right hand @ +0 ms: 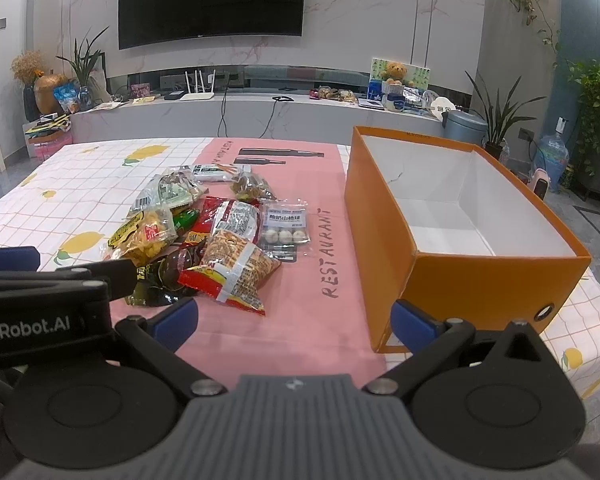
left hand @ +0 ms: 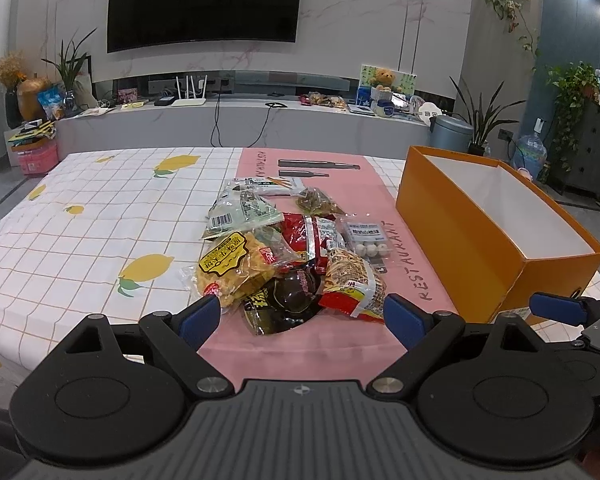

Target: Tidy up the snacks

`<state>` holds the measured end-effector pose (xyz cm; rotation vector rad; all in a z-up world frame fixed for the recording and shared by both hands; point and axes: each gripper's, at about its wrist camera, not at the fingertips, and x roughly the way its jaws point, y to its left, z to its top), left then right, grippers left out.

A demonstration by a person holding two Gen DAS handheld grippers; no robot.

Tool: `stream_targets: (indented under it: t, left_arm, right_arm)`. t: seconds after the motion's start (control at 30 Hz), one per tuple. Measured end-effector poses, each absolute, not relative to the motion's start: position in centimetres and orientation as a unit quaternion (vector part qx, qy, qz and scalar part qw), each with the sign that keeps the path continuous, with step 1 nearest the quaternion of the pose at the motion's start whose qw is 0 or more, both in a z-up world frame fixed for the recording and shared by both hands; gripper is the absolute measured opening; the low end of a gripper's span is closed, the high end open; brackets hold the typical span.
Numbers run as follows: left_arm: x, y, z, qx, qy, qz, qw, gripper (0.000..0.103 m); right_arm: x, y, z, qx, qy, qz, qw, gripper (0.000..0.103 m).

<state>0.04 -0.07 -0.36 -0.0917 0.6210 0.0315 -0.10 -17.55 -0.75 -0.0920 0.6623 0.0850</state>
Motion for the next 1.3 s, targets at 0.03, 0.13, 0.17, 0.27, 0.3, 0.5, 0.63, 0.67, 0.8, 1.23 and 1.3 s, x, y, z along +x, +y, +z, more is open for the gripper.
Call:
stream_targets:
  t: [0.03,0.13,0.17,0.27,0.3,0.5,0.63,0.67,0.8,1.23,1.3]
  left_arm:
    - [0.02,-0.09,-0.37,-0.045,0.305,0.016,0.951,0.103]
    - [-0.01,-0.08,-0.36,-0.045,0.307,0.016,0.951,0.103]
    - [-0.02,-0.02,-0.37,-0.044,0.308,0.016,0.950,0.103]
    - [0.00,0.01,-0.39,-0.044,0.310,0.016,0.950,0.103]
    - [0.03,0.00,-0.42,-0.043,0.310,0.017,0.950,0.103]
    - [0.08,-0.04,-0.47,-0.040,0.312,0.019,0.949,0.103]
    - [0.09,-0.01,-0.46,-0.041,0.314,0.018,0.948,0.103]
    - [0.12,0.01,-0.46,-0.041,0.315,0.019,0.948,0.103]
    - [0.20,0.03,-0.56,-0.040,0.316,0.025,0.948,0.103]
    - [0.31,0.05,-0.69,-0.042,0.322,0.030,0.945,0.103]
    - [0.38,0.09,-0.75,-0.042,0.324,0.033,0.945,0.103]
  right_arm:
    - [-0.09,-17.56,-0.77,-0.045,0.326,0.042,0.943,0.100]
    - [-0.08,-17.53,-0.85,-0.045,0.327,0.042,0.943,0.100]
    - [-0.07,-17.52,-0.89,-0.045,0.328,0.042,0.943,0.100]
    - [-0.05,-17.51,-1.00,-0.044,0.330,0.042,0.942,0.100]
    - [-0.02,-17.49,-1.02,-0.045,0.331,0.042,0.942,0.100]
    - [0.17,-17.47,-1.09,-0.045,0.334,0.042,0.941,0.100]
    - [0.17,-17.45,-1.08,-0.048,0.332,0.043,0.941,0.100]
    - [0.17,-17.40,-1.08,-0.051,0.331,0.043,0.941,0.100]
    - [0.20,-17.32,-1.22,-0.051,0.332,0.045,0.941,0.100]
    - [0.19,-17.34,-1.20,-0.052,0.334,0.046,0.940,0.100]
    - [0.25,-17.31,-1.27,-0.052,0.335,0.046,0.940,0.100]
